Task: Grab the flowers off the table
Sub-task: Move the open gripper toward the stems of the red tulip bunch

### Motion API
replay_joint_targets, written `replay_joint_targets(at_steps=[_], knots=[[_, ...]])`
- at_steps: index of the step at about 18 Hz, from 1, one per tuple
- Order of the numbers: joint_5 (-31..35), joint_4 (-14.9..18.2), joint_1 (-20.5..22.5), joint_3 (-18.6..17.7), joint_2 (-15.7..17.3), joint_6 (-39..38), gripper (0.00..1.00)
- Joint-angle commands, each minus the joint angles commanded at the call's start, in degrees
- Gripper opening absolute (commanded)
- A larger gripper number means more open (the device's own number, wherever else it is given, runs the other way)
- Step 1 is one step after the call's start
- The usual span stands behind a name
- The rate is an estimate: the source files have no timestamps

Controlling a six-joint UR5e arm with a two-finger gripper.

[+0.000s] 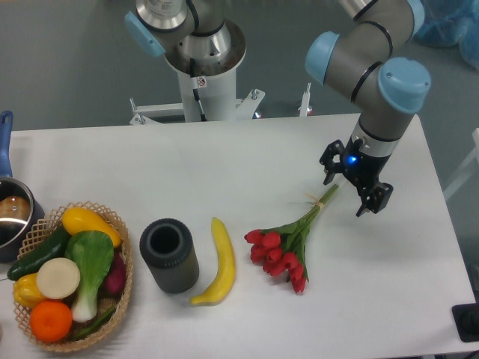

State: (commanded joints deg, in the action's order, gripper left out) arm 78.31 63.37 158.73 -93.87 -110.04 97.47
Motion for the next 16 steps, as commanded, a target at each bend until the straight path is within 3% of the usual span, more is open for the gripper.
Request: replay_joint_targets(at_steps=[6,11,16], knots=[[0.35,-0.26,-1.40,-0.88,-0.09,-0.44,1.00],[0.26,-7.19,-2.28,-5.97,-0.44,-9.21,1.00],[0.00,-7.65,-3.08,-5.54,-3.07,-10.55,1.00]])
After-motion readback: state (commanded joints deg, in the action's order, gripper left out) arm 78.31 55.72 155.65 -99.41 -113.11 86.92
